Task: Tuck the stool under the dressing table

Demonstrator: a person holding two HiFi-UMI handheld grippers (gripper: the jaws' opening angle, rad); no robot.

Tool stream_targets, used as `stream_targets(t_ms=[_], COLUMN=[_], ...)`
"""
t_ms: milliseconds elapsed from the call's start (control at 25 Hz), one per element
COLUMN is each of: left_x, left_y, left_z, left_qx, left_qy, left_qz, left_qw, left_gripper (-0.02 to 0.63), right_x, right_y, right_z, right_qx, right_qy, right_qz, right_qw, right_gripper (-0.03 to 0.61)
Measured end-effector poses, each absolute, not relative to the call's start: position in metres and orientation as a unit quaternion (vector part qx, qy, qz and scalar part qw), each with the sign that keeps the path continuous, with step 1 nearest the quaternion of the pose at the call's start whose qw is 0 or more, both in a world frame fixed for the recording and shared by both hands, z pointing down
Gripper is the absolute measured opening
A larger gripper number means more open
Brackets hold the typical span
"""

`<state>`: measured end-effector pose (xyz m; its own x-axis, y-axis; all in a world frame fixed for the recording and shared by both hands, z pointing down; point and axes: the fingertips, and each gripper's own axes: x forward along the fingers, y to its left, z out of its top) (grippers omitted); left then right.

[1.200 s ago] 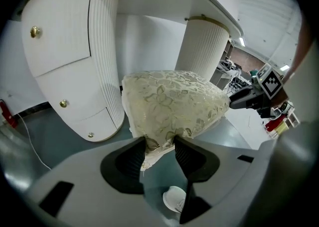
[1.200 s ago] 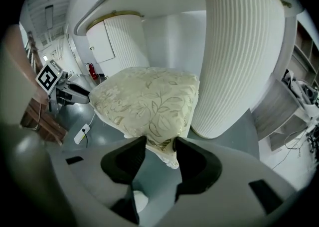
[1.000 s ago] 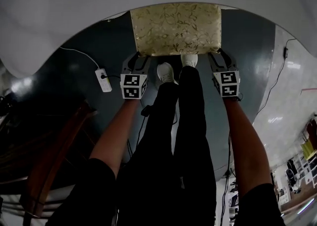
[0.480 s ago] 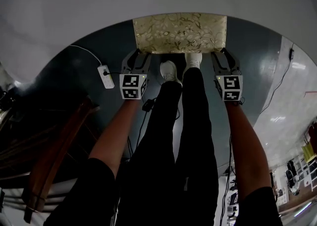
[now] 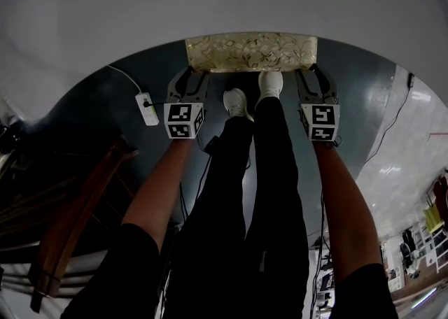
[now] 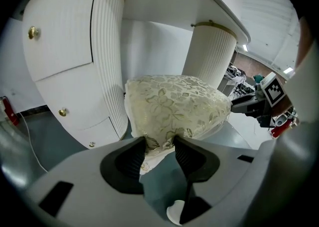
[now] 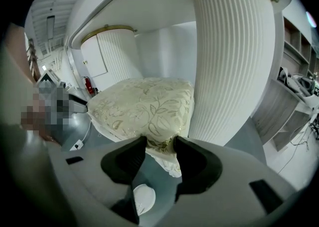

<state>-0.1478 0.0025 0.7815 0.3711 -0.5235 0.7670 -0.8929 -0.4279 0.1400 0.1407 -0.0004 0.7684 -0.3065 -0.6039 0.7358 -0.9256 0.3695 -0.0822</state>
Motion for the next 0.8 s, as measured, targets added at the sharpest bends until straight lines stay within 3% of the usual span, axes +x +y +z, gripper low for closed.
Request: stream_targets(t_ms=[800], left_x=[-0.156], left_y=[-0.025], left_z=[0.779], left_qx=[0.770], left_qy=[-0.496], left_qz=[0.306], left_qw=[0.259], left_gripper=[0.198], right_x=[0.134], right_y=[-0.015], right_z=[0.768], right_qx=[0.506], right_qy=[-0.776], right_qz=[0.250], right_qw=[0.281], right_gripper=[0.198])
